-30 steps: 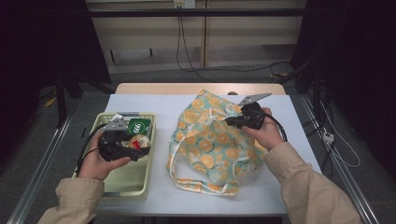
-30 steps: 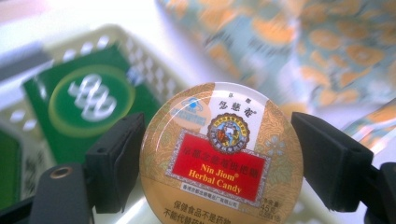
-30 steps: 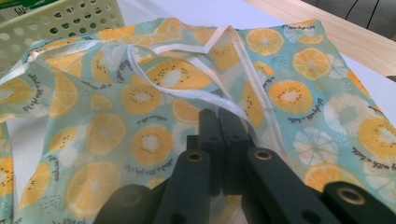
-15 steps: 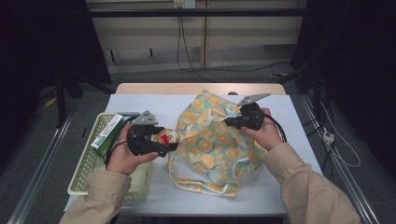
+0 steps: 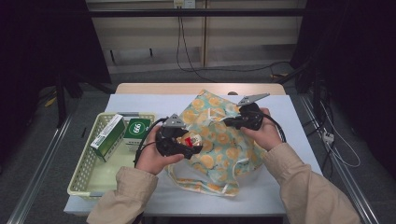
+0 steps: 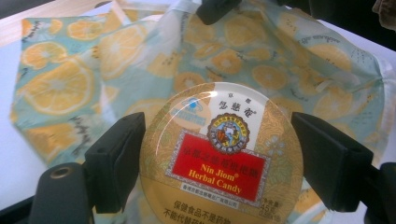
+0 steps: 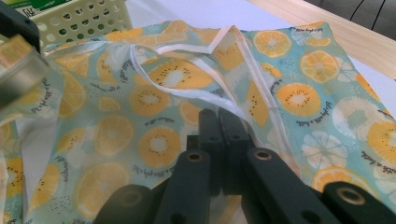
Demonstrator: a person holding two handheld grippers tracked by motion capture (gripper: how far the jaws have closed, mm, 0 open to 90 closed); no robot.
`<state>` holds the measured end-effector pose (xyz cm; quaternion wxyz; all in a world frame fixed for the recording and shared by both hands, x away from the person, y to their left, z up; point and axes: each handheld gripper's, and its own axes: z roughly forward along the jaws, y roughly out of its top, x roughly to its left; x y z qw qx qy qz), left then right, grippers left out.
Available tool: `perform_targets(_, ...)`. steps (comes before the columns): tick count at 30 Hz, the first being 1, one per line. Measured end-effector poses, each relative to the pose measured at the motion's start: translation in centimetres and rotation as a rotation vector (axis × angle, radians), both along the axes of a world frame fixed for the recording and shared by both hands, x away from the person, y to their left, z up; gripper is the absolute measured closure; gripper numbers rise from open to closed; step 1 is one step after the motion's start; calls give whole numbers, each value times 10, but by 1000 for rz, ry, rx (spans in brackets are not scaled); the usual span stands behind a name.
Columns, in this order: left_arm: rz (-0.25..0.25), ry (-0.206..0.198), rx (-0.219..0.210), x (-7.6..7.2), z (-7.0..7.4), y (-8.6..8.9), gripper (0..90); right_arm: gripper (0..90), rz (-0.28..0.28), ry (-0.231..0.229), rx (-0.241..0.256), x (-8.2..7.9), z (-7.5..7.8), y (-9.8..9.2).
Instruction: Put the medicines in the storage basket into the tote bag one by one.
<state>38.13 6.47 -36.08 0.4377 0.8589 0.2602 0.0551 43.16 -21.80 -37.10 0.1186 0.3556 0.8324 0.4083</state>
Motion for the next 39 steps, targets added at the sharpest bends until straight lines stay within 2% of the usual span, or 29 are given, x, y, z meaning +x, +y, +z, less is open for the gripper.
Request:
perform_targets(3,-5,-4,4,2,-4,-8,207,900,0,1,0,0,0,0)
perform_targets(4,17,-17,21,2,-5,-11,208,900,0,2,-1,0,-1,0)
perform_targets(6,8,1,9,5,-10,-14,208,900,0,2,0,1,-1,-1)
perform_targets(7,27,-12,28,5,-12,-16,208,900,-1,2,-1,1,0,-1)
perform_targets(8,15,2,15,6,-14,-17,208,900,-2,1,0,1,0,-1)
perform_targets(12,4,14,8,9,-22,-24,207,900,-2,1,1,1,0,0)
perform_targets(13,3,16,13,9,-24,-26,208,900,-2,1,1,1,0,0)
perform_targets(14,27,2,30,8,-24,-28,208,900,-2,0,2,1,0,0)
perform_targets(15,13,15,18,10,-26,-28,208,900,-2,0,2,1,0,1)
perform_targets(16,9,20,23,11,-27,-29,208,900,-1,1,2,1,0,1)
perform_targets(17,39,1,39,11,-29,-31,207,900,-1,2,3,2,0,1)
perform_targets(22,19,28,11,14,-37,-38,207,900,-4,-1,2,2,1,3)
perform_targets(28,-12,22,11,10,-35,-46,207,900,-12,-2,5,5,2,3)
perform_targets(29,-13,23,5,9,-34,-47,207,900,-13,-1,6,5,2,3)
perform_targets(30,11,11,14,7,-34,-49,207,900,-14,-1,5,5,2,2)
perform_targets(31,-14,25,0,8,-34,-49,207,900,-15,0,7,5,2,2)
perform_targets(32,-19,24,-2,7,-34,-51,207,900,-15,-1,6,4,2,3)
perform_targets(33,-29,28,9,7,-33,-51,207,900,-14,-3,4,4,2,3)
perform_targets(35,-27,29,-3,7,-36,-54,207,900,-9,-3,7,4,3,3)
perform_targets(39,-18,25,5,10,-40,-56,207,900,-8,-1,12,4,3,1)
